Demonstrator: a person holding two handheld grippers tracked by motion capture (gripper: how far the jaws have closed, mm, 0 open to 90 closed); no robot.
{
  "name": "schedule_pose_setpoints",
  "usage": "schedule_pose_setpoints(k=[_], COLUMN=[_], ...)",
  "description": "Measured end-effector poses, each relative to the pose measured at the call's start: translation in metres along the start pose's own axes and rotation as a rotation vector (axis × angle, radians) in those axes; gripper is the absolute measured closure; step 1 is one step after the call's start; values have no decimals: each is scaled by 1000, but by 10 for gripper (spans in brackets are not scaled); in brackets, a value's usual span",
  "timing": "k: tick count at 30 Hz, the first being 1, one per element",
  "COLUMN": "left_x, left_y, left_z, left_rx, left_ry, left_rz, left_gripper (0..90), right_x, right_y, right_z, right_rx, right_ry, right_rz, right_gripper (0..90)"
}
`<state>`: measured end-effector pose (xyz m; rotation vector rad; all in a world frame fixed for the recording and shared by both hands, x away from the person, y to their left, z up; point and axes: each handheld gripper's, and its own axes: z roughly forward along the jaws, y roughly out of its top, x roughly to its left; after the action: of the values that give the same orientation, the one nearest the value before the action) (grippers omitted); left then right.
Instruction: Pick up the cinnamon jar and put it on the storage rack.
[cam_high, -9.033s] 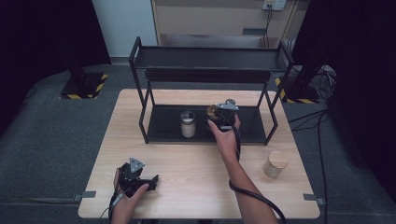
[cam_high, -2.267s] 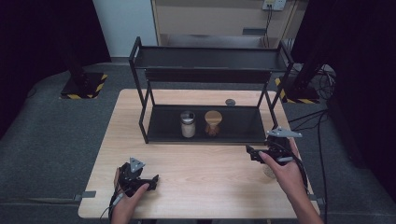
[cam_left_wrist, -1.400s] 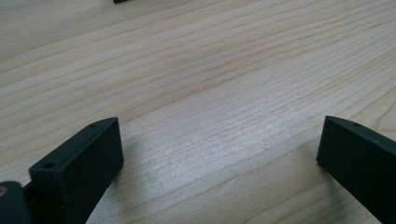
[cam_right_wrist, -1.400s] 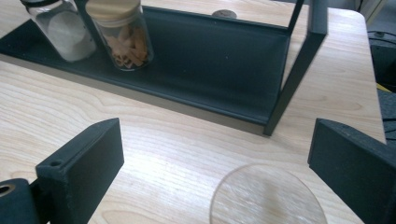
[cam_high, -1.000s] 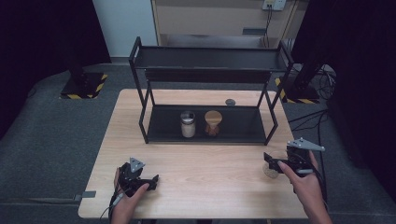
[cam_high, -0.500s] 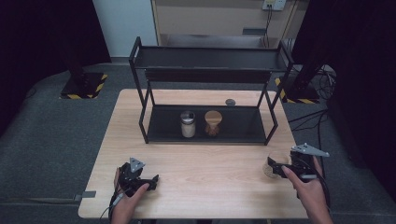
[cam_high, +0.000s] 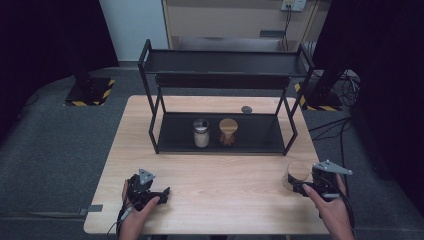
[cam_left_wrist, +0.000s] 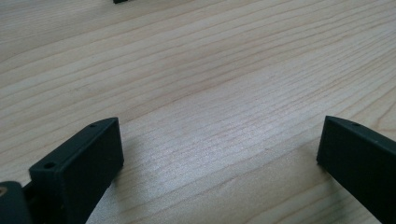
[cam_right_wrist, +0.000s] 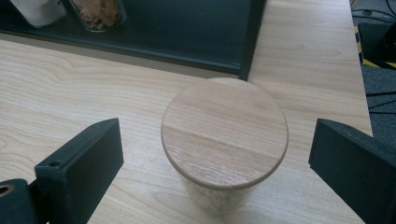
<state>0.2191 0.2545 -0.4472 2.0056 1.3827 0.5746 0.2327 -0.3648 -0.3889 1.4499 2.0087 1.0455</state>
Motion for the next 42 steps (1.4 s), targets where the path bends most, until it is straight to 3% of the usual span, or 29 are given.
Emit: schedule_pose_setpoints(k=[42], left_x=[0], left_y=[0], left_z=[0], left_rx=[0], left_ry=[0], left_rz=[0], left_gripper=[0], right_x=[-7], right_y=[-32], right_z=[13], right_rx=[39], right_ry=[-3], right_rz=[53], right_gripper=[31])
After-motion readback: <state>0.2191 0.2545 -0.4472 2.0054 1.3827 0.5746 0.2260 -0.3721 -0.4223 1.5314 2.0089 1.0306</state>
